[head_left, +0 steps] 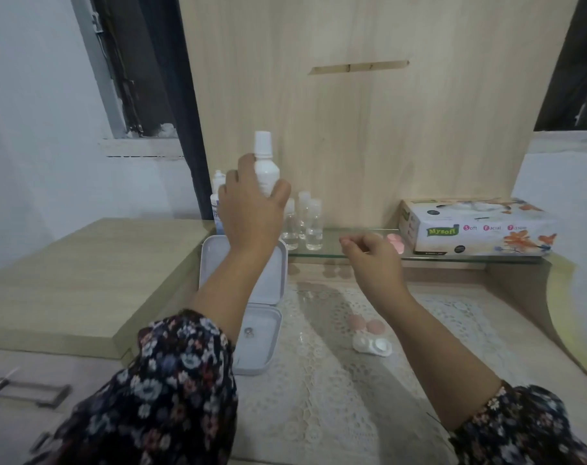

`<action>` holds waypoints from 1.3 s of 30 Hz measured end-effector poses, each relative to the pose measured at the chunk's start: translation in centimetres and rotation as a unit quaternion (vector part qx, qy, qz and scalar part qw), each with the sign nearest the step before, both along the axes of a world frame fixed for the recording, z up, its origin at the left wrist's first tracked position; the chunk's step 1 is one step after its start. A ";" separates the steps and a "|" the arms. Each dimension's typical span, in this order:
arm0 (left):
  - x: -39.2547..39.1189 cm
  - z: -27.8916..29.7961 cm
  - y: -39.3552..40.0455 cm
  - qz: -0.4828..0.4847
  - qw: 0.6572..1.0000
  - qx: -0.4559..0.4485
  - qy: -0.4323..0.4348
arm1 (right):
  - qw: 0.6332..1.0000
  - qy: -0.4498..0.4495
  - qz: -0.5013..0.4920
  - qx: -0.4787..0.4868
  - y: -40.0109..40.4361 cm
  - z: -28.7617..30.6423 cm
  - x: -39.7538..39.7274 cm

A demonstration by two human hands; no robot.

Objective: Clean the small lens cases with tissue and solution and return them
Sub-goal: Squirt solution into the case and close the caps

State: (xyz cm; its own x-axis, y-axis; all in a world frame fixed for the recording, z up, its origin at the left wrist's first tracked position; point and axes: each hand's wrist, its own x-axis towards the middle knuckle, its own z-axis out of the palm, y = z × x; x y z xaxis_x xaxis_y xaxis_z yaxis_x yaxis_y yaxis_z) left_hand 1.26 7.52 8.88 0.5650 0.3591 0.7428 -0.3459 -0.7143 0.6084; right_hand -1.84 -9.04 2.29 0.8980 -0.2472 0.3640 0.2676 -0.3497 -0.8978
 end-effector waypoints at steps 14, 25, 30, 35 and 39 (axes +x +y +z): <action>-7.5 -13.5 -5.5 -0.267 0.932 0.008 0.245 | 1.000 0.009 0.018 -0.022 -1.3 -1.5 -3.6; -7.6 -15.1 -4.8 -0.208 0.952 -0.003 0.223 | 0.976 0.070 0.169 0.115 -2.9 -2.2 -3.8; -7.8 -15.3 -4.7 -0.222 0.951 -0.014 0.215 | 0.970 0.028 0.195 0.141 -2.2 -2.5 -4.0; -7.9 -15.2 -4.7 -0.239 0.944 -0.020 0.227 | 0.964 -0.009 0.199 0.174 -3.4 -2.5 -4.4; -7.8 -15.2 -4.6 -0.244 0.944 -0.055 0.217 | 0.984 -0.006 0.094 0.150 -6.3 -3.2 -4.8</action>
